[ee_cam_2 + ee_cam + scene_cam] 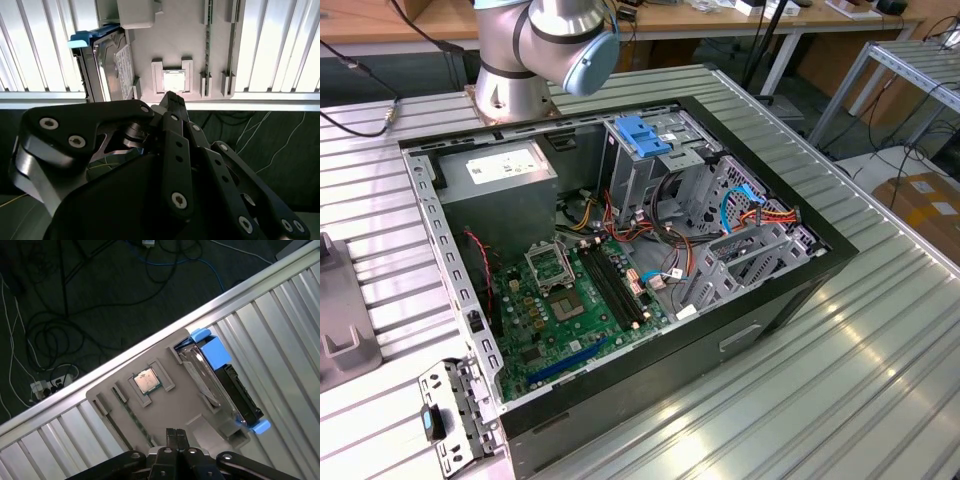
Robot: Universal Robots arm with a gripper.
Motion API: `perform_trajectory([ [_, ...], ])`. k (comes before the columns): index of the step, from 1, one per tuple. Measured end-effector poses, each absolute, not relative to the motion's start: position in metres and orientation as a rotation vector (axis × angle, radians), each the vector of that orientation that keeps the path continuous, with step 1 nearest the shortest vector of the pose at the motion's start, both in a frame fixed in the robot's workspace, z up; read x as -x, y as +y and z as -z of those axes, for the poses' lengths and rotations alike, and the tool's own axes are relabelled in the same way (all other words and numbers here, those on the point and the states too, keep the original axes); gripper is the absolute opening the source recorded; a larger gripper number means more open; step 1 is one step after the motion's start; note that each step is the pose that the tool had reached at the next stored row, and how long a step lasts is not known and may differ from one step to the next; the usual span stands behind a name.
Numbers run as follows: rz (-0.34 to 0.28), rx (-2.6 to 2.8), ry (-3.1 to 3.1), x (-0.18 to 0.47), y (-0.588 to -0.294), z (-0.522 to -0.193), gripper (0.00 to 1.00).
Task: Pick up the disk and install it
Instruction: 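Pick up the disk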
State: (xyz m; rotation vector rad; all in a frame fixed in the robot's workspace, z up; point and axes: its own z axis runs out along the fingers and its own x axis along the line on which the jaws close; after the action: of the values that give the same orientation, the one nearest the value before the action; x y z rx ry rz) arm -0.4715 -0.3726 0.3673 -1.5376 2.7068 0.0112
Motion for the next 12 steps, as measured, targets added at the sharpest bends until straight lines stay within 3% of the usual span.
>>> perform_trajectory([
  [12, -0.012, 1.587, 2.679, 0.4715, -0.3726, -0.3673, 0.10],
])
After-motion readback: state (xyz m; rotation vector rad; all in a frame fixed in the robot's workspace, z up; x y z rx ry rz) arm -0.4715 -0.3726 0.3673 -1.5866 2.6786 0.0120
